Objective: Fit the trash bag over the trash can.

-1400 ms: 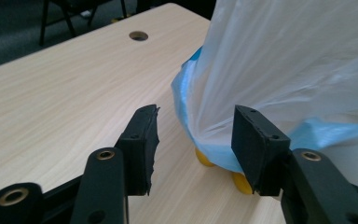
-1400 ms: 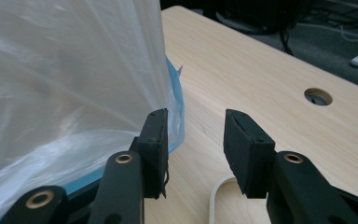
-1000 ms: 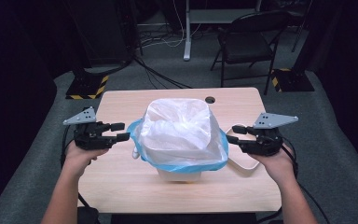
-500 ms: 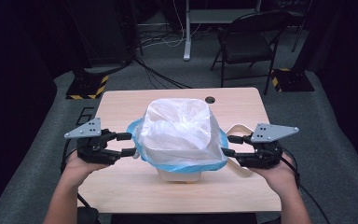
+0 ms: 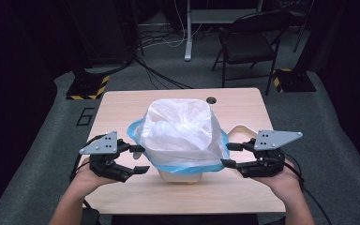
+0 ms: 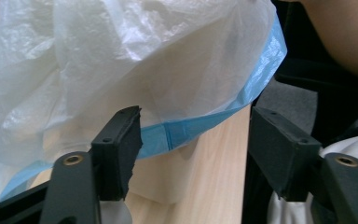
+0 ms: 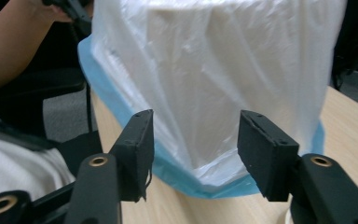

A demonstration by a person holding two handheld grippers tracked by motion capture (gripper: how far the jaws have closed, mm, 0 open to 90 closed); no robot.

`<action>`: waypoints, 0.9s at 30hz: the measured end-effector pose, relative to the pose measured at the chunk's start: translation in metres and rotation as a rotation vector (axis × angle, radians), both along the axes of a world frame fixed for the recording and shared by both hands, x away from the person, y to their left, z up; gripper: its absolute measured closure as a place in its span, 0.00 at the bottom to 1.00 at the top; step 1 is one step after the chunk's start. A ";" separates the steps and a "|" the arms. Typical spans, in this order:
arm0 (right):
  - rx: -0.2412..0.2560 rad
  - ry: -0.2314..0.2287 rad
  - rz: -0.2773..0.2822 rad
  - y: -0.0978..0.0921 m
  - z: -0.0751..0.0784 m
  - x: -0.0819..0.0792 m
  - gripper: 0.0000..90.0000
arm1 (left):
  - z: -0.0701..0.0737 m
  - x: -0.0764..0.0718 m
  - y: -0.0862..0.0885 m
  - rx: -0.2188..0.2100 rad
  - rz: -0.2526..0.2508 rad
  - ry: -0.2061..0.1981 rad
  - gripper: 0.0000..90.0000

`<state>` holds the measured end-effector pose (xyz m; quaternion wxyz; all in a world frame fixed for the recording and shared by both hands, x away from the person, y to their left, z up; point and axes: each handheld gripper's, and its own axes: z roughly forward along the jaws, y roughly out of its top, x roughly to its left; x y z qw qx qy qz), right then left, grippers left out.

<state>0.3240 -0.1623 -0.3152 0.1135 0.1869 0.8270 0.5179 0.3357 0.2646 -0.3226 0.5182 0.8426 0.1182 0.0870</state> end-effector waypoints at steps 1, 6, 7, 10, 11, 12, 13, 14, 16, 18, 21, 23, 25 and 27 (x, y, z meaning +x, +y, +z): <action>-0.006 0.001 -0.002 0.001 -0.001 -0.001 0.48 | 0.001 0.000 0.000 -0.016 0.000 -0.001 0.37; -0.009 0.008 0.035 0.006 -0.005 -0.003 0.45 | 0.000 0.002 -0.003 -0.017 0.018 0.002 0.31; -0.020 0.003 0.043 0.008 -0.007 -0.004 0.45 | -0.002 0.001 -0.006 -0.002 0.016 0.001 0.30; -0.050 0.006 0.047 0.013 -0.012 -0.003 0.44 | -0.004 -0.002 -0.011 0.020 0.043 -0.012 0.29; -0.054 0.009 0.041 0.014 -0.013 -0.003 0.43 | -0.004 -0.003 -0.011 0.020 0.043 -0.007 0.30; -0.055 0.013 0.036 0.015 -0.015 -0.002 0.43 | -0.004 -0.003 -0.011 0.022 0.042 -0.004 0.32; -0.055 0.013 0.039 0.016 -0.016 -0.001 0.43 | -0.005 -0.003 -0.011 0.026 0.045 -0.002 0.35; -0.059 0.014 0.040 0.017 -0.018 0.000 0.44 | -0.005 -0.003 -0.010 0.033 0.046 0.006 0.37; -0.069 0.018 0.043 0.020 -0.020 0.000 0.47 | -0.007 -0.002 -0.009 0.056 0.038 0.020 0.45; -0.078 0.017 0.050 0.022 -0.021 0.000 0.57 | -0.009 -0.001 -0.007 0.070 0.019 0.028 0.58; -0.065 0.030 0.073 0.021 -0.021 0.002 0.75 | -0.013 -0.001 -0.006 0.078 -0.019 0.045 0.79; -0.065 0.032 0.088 0.021 -0.021 0.002 0.85 | -0.016 -0.001 -0.006 0.106 -0.047 0.040 0.89; -0.068 0.047 0.103 0.021 -0.022 0.003 0.94 | -0.019 0.000 -0.006 0.117 -0.060 0.050 0.97; -0.082 0.068 0.119 0.021 -0.024 0.003 0.98 | -0.023 0.003 -0.005 0.145 -0.049 0.069 0.99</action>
